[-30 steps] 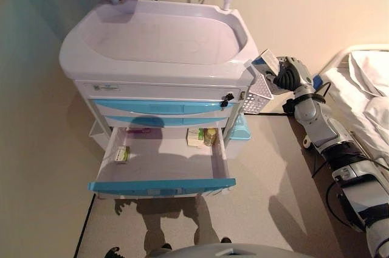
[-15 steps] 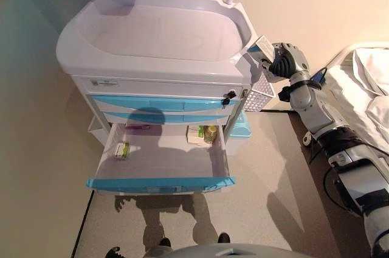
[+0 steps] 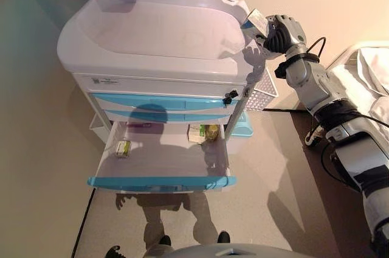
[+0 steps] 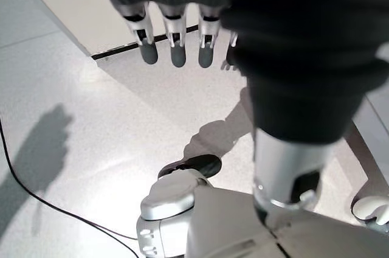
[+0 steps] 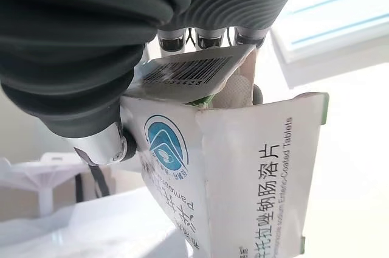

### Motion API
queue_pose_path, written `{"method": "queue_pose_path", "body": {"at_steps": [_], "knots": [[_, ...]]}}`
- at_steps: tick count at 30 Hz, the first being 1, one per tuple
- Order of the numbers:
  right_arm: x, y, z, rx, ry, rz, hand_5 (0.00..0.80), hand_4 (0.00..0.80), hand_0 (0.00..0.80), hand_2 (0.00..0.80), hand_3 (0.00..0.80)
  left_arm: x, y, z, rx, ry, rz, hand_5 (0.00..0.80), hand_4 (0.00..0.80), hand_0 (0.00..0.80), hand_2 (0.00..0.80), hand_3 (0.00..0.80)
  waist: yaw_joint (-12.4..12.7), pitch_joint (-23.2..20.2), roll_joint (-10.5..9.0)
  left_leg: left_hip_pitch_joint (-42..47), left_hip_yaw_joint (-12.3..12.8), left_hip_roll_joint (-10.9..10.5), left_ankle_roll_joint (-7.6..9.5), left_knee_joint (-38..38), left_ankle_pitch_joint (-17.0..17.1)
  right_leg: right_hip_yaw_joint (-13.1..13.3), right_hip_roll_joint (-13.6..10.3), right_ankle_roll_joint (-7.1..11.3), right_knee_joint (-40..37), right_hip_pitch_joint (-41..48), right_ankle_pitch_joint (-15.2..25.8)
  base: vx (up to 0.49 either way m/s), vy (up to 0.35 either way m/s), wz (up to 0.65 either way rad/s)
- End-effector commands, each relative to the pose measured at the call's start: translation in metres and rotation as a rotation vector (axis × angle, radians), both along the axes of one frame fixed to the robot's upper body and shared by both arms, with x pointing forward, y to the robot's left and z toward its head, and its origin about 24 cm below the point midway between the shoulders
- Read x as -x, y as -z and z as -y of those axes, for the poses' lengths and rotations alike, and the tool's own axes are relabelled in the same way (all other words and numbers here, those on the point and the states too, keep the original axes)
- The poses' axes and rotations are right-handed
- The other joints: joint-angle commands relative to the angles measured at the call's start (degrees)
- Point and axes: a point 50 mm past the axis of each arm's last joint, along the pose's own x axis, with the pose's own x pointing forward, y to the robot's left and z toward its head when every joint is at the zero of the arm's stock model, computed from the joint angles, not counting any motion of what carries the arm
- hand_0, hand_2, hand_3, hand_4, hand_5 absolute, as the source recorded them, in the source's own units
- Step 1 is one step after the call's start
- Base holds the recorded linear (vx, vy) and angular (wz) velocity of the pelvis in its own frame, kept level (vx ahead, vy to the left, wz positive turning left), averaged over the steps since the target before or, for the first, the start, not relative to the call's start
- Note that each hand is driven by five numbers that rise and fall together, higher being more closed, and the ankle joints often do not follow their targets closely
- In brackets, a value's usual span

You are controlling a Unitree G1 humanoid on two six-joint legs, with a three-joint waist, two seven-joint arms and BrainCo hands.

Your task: Open the drawer and pick up the medicine

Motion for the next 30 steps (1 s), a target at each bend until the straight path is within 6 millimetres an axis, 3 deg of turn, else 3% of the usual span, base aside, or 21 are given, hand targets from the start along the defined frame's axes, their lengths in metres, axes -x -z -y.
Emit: {"method": "queue_pose_path", "body": {"at_steps": [1,19,30], "knots": [[-0.004,-0.041,0.0,0.013,0.025,0.106,0.8,0.8,0.8,0.8,0.8,-0.01,-0.008,-0.022,-0.077,0.001,0.012,0.0,0.0,0.0,0.0,0.0,1.7,-1.0,-2.75,-4.5,-3.2,-2.3,1.65,1.1,1.0,-1.4,0.3,3.34,2.9,1.3,-2.8,0.0,0.0,0.0],[-0.019,-0.062,-0.044,0.072,-0.008,0.077,0.8,0.8,0.8,0.8,0.8,-0.015,-0.012,-0.031,-0.112,0.012,0.023,0.0,0.0,0.0,0.0,0.0,3.7,-0.3,-4.76,-5.6,-4.5,-2.3,1.47,1.5,1.2,-2.3,0.5,3.12,2.9,0.9,-2.8,0.001,-0.002,0.04],[-0.025,-0.056,-0.047,0.046,0.011,0.03,0.8,0.8,0.8,0.8,0.8,-0.014,-0.013,-0.033,-0.12,0.014,0.021,0.0,0.0,0.0,0.0,0.0,4.7,0.1,-5.17,-6.4,-5.3,-2.6,1.44,1.5,1.5,-3.0,0.5,3.15,2.7,0.6,-2.5,-0.001,0.0,0.04]]}}
